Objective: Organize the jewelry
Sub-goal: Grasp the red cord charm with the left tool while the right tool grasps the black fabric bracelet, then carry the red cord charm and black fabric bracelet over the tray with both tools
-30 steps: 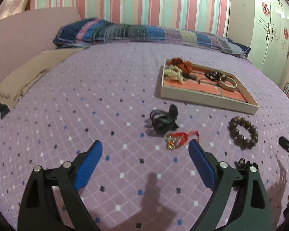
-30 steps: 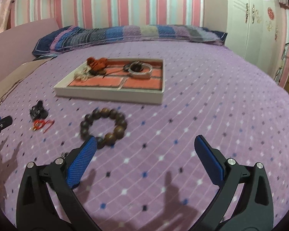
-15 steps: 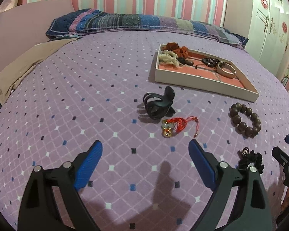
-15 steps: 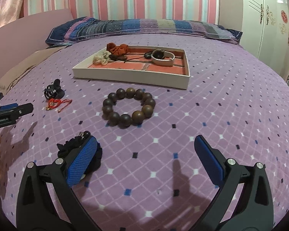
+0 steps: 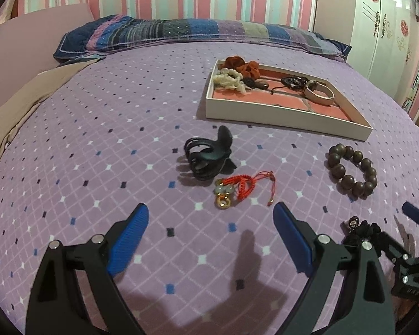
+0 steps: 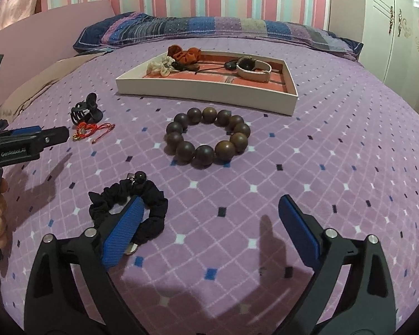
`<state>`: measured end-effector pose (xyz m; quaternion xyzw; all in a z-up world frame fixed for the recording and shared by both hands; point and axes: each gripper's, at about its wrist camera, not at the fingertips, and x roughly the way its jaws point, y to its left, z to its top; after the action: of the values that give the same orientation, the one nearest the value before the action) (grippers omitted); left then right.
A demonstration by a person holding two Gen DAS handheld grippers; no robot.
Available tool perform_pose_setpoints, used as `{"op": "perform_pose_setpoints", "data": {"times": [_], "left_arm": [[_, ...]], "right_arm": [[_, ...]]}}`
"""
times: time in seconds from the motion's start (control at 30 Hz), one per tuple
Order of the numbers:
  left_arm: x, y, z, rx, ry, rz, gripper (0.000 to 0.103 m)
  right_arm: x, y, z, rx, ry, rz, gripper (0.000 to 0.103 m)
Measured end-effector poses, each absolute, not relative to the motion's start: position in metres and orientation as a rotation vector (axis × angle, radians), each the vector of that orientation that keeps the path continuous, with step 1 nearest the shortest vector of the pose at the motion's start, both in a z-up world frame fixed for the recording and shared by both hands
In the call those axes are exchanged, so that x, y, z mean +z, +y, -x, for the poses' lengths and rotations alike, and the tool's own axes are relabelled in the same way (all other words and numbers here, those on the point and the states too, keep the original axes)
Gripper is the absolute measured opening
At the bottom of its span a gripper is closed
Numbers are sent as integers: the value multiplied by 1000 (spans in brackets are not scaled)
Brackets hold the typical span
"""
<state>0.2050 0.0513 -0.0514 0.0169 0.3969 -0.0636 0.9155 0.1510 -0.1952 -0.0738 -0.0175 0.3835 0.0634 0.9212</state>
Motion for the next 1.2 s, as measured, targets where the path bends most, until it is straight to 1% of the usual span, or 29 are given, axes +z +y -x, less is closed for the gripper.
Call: {"op": "perform_pose_setpoints", "data": {"times": [0.07,0.2,0.23,0.27,0.3,0.33,0.37,0.43,0.53,0.57,0.6,0.67,0.73,0.83,0.9,0.93,1.1,1.17,1.2], "left_arm": [[-52,49,-208,-137,818,-35,88],[-54,44,-217,-148,830,-35,87],[-55,43,-219,-148,834,-39,83],[-57,41,-221,-152,839,-42,73],[-60,40,-226,-158,857,-45,69],[-63,39,-229,-162,869,-44,59],[-65,39,-231,-165,878,-42,53],[-68,40,-236,-167,896,-40,51],[-70,41,-240,-171,897,-37,48],[-70,42,-241,-171,897,-37,46],[-70,42,-241,-174,897,-37,42],[-70,41,-242,-180,897,-41,30],[-71,41,-243,-184,897,-40,24],[-72,41,-241,-178,887,-48,19],[-71,40,-239,-181,881,-50,18],[-71,39,-238,-183,879,-56,16],[-71,39,-235,-191,873,-59,13],[-70,40,-234,-195,871,-54,13],[-70,40,-233,-197,871,-53,12]], "right_arm": [[-76,-193,-152,137,794,36,90],[-79,-191,-154,142,804,40,83],[-79,-191,-155,144,809,35,82],[-80,-191,-156,146,811,30,80],[-80,-191,-157,148,813,28,79],[-81,-191,-157,152,816,29,77],[-81,-190,-158,156,818,32,75],[-82,-188,-157,159,818,38,74],[-83,-187,-157,165,816,40,68],[-83,-187,-157,168,816,41,65],[-83,-186,-158,171,816,42,61],[-83,-184,-157,175,814,47,58],[-83,-182,-157,181,811,46,53],[-83,-181,-156,190,808,41,45],[-83,-179,-156,197,807,39,39],[-83,-179,-156,202,807,39,37],[-83,-174,-155,231,809,28,17],[-83,-172,-154,246,809,24,12],[-83,-170,-153,249,809,22,11]]}}
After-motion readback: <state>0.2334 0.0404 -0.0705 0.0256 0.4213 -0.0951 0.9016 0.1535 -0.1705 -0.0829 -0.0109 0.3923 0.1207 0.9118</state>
